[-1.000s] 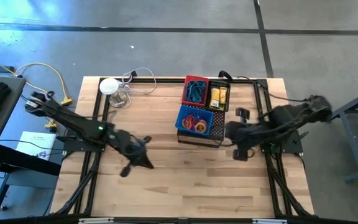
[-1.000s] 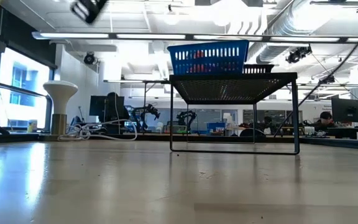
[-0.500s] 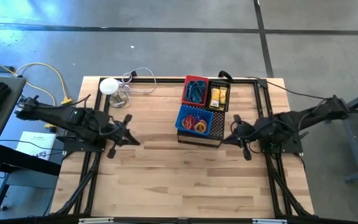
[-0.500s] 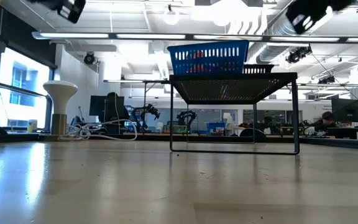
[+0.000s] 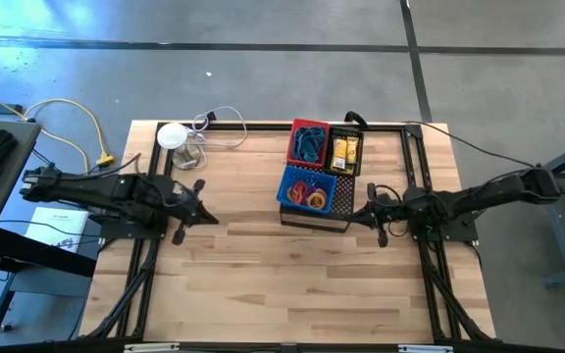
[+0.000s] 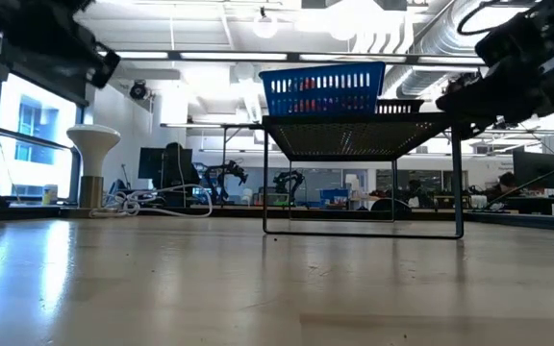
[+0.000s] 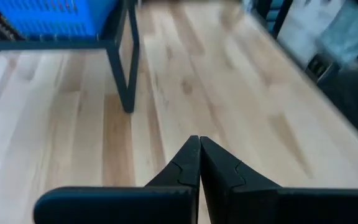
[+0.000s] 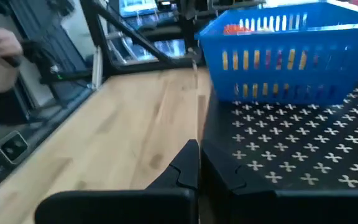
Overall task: Pick & Place Office Desk Supplies
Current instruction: Return to Home Position
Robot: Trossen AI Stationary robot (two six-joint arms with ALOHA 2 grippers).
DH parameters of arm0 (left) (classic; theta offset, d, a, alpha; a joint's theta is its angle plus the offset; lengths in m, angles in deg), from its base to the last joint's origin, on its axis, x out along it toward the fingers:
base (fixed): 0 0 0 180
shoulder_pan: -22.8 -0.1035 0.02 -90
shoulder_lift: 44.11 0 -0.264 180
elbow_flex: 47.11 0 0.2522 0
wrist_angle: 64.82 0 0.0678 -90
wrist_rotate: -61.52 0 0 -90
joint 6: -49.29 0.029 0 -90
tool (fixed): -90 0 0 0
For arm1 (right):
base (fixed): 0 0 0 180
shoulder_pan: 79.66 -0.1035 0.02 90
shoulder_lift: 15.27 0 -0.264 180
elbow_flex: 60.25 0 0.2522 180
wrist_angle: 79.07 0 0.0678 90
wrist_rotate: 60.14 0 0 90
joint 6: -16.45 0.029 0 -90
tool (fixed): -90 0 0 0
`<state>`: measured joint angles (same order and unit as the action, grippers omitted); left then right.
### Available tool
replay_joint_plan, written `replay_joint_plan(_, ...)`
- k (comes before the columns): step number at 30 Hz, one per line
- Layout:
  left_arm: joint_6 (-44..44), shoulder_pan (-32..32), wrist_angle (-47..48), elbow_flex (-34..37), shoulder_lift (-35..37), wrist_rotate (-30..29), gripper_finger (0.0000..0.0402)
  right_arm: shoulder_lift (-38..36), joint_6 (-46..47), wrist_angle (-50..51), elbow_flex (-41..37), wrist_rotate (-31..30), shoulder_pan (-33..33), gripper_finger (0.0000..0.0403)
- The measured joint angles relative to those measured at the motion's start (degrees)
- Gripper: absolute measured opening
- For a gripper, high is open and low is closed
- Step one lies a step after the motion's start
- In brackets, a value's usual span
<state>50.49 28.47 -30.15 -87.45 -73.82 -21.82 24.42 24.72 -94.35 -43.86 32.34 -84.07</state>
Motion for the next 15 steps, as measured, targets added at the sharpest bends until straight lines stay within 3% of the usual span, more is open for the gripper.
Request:
replay_joint_plan(9, -3.0, -0.4, -0.4, -0.3, 16.2, 0.3, 0.0000, -4.4, -2.2, 1.5, -1.4, -0.9, -4.5, 0.0003)
replay_joint_plan(15, -3.9, -0.4, 0.8, -0.4, 24.7, -3.4, 0.0000, -12.2, -2.5, 10.8, -1.4, -1.1, -4.0, 0.0003)
